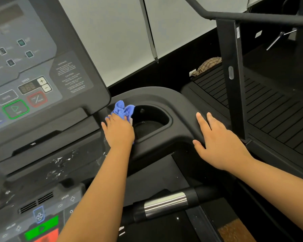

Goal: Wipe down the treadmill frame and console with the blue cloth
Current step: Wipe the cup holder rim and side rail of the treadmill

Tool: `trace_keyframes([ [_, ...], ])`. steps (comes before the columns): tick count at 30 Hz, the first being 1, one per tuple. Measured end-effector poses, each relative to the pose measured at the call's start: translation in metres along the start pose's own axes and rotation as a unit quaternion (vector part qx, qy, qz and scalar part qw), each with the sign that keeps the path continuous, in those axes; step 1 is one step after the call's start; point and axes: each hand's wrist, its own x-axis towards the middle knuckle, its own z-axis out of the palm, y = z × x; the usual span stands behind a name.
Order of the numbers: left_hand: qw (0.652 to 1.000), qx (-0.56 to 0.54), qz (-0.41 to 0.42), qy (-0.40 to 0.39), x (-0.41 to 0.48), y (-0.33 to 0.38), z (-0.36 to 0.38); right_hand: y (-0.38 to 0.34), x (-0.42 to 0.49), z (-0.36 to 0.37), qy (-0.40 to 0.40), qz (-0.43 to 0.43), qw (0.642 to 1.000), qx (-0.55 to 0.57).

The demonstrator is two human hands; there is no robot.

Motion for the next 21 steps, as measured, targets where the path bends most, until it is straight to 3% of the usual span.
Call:
trace_keyframes([
  [4, 0.999, -0.042, -0.022, 0.006, 0.052, 0.000, 0.005, 0.002, 0.001, 0.003, 0.009, 0.001, 1.000, 0.010],
  [10, 0.991, -0.116, -0.054, -0.049, 0.105, 0.009, -0.002, 0.002, 0.003, 0.005, 0.013, 0.000, 1.000, 0.025],
  [14, 0.985, -0.141, 0.025, -0.093, 0.124, 0.027, -0.001, 0.001, 0.002, 0.002, 0.013, -0.006, 0.999, 0.029],
  [18, 0.964, -0.132, 0.187, -0.132, 0.115, 0.077, -0.001, 0.002, 0.003, 0.002, 0.018, -0.005, 0.999, 0.045],
  [21, 0.945, -0.142, 0.253, -0.148, 0.102, 0.103, 0.006, 0.003, 0.003, 0.003, 0.013, -0.001, 0.999, 0.053],
])
